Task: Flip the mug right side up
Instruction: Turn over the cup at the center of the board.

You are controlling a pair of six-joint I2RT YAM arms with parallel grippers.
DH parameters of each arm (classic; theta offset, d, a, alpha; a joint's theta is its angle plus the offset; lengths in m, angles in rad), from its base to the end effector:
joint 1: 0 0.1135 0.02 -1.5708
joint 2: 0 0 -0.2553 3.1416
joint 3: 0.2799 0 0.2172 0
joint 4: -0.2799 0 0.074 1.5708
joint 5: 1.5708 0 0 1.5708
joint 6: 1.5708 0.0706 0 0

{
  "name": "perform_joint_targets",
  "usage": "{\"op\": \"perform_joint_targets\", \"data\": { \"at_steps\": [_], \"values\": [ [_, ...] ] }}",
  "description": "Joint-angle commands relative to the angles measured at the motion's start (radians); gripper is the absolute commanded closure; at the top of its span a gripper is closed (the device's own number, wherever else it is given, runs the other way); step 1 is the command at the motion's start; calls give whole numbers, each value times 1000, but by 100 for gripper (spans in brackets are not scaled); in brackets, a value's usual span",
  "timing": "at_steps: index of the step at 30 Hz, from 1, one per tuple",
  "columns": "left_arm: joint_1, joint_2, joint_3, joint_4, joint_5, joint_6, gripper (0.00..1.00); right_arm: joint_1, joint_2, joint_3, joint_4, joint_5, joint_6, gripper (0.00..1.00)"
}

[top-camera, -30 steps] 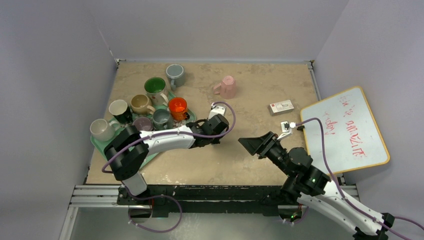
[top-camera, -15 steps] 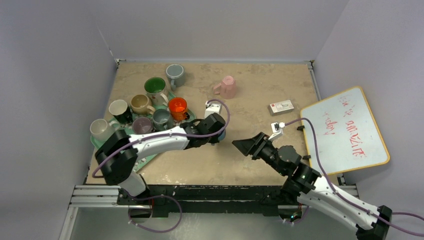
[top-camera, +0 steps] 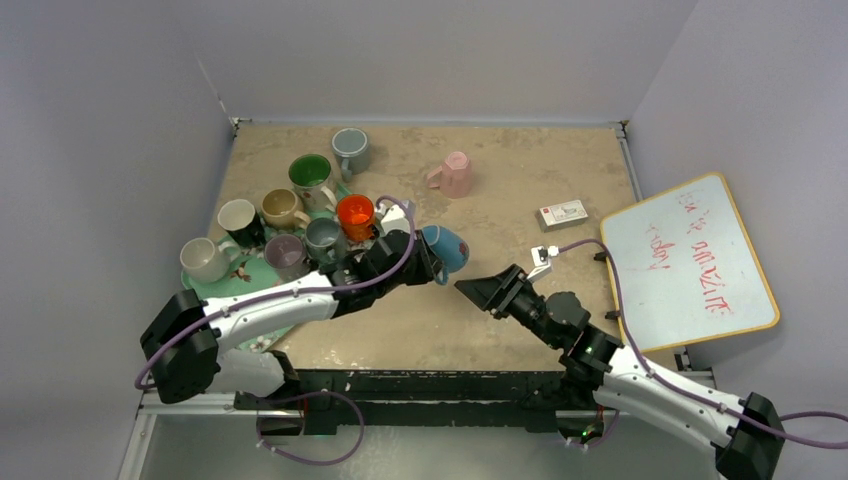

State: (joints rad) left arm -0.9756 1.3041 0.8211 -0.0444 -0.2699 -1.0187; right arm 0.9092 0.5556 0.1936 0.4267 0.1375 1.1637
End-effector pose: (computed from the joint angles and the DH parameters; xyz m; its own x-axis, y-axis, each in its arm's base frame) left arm 0.1772 -0.2281 0.2445 -0.7175 -0.4039 -0.5675 0.1106 0.7383 -0.6654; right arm 0.1079 0.1228 0.2397 -0.6248 0.6782 -0.3870 -0.3127 0.2368 0.9199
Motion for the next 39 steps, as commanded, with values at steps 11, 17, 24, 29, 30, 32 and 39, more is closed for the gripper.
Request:
{"op": "perform_joint_targets", "data": {
  "at_steps": [11, 17, 24, 29, 30, 32, 39],
  "values": [
    [-7, -86, -80, 430, 108, -185, 100, -1, 7, -42, 198, -8, 178, 41],
    [-10, -75, -71, 478, 141, -185, 100, -2, -112, -76, 73, 99, 223, 37],
    [-17, -59, -63, 569, 190, -213, 100, -2, -179, -71, 81, 140, 203, 37],
    [-20, -31, -76, 658, 265, -297, 100, -3, -141, -53, 119, 137, 186, 40],
    [-23, -30, -86, 689, 287, -310, 100, -3, -134, -52, 125, 140, 183, 40],
    [-31, -36, -99, 704, 297, -319, 100, -4, -131, -62, 183, 137, 165, 44],
    [-40, -86, -162, 727, 283, -339, 100, -3, -172, -82, 278, 143, 156, 58]
  ]
}}
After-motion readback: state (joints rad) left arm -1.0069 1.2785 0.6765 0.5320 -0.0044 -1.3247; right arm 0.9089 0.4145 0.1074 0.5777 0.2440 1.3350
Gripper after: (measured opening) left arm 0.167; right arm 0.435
